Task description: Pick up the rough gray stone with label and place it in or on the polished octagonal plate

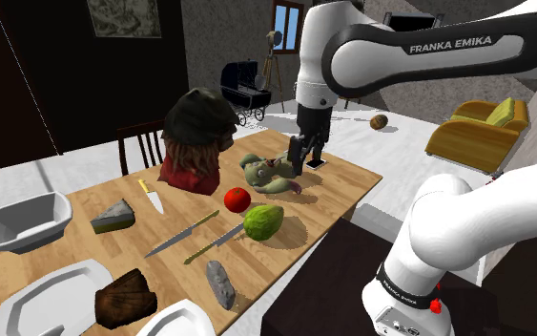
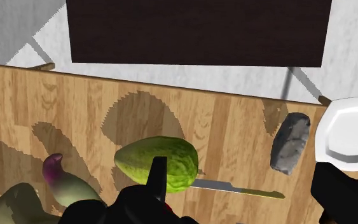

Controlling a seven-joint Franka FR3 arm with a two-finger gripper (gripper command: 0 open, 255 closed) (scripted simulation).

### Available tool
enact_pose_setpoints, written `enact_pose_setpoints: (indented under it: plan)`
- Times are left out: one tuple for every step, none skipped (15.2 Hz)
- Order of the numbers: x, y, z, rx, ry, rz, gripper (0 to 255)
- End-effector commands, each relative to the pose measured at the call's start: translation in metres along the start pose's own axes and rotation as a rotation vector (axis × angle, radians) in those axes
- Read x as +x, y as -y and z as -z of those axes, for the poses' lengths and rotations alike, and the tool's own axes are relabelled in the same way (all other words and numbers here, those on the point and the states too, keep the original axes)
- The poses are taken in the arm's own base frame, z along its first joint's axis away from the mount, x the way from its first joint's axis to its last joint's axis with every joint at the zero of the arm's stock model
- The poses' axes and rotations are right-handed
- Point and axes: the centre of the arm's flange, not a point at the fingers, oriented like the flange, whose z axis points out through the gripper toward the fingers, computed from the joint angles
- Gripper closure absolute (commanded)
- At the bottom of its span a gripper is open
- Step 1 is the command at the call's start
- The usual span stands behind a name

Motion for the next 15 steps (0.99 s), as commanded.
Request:
enact_pose_setpoints:
  plan:
    - [0.002,0.012,-0.024,0.003,-0.011,-0.015,0]
    - [0.004,0.019,-0.035,0.003,-0.015,-0.022,0]
    - [0.005,0.026,-0.045,0.004,-0.020,-0.028,0]
    - [0.007,0.034,-0.056,0.005,-0.024,-0.035,0]
    - [0.009,0.041,-0.067,0.006,-0.028,-0.041,0]
    - [0.011,0.048,-0.078,0.007,-0.033,-0.048,0]
    - [0.013,0.055,-0.088,0.008,-0.037,-0.054,0]
    - [0.015,0.062,-0.099,0.009,-0.041,-0.061,0]
    - [0.017,0.070,-0.110,0.010,-0.046,-0.067,0]
    - [0.019,0.077,-0.120,0.010,-0.050,-0.074,0]
    - [0.022,0.084,-0.131,0.011,-0.055,-0.080,0]
    - [0.024,0.091,-0.141,0.012,-0.059,-0.087,0]
    - [0.027,0.098,-0.152,0.013,-0.063,-0.093,0]
    - [0.030,0.106,-0.162,0.014,-0.068,-0.100,0]
    - [0.032,0.113,-0.173,0.015,-0.072,-0.106,0]
